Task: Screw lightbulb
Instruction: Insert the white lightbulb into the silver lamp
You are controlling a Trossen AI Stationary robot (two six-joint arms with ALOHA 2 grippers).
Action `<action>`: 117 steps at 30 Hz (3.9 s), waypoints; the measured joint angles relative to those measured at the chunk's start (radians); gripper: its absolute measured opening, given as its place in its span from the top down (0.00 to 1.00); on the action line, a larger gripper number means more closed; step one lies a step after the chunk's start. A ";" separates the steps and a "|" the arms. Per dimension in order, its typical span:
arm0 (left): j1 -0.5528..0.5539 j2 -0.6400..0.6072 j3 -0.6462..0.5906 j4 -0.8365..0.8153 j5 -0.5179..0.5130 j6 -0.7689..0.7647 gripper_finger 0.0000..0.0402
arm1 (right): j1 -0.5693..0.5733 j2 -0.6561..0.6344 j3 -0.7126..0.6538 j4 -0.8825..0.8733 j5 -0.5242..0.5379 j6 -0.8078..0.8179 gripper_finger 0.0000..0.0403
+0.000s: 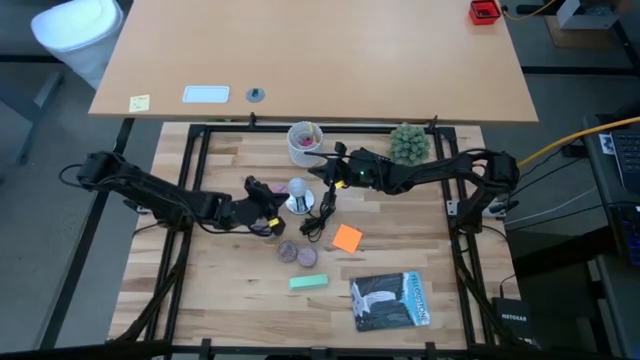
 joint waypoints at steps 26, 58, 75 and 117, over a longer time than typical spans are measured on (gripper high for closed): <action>0.012 0.092 0.000 0.039 0.002 -0.002 1.00 | 0.001 0.053 0.000 -0.004 -0.099 0.063 0.98; 0.089 0.095 0.000 0.004 -0.079 -0.032 1.00 | 0.084 0.068 0.000 -0.004 -0.185 0.082 0.98; 0.030 -0.010 0.000 0.012 -0.095 0.023 1.00 | 0.069 -0.027 0.000 -0.004 0.056 -0.052 0.98; 0.131 0.109 0.000 0.004 -0.055 -0.042 1.00 | 0.076 0.064 0.000 0.019 -0.188 0.082 0.98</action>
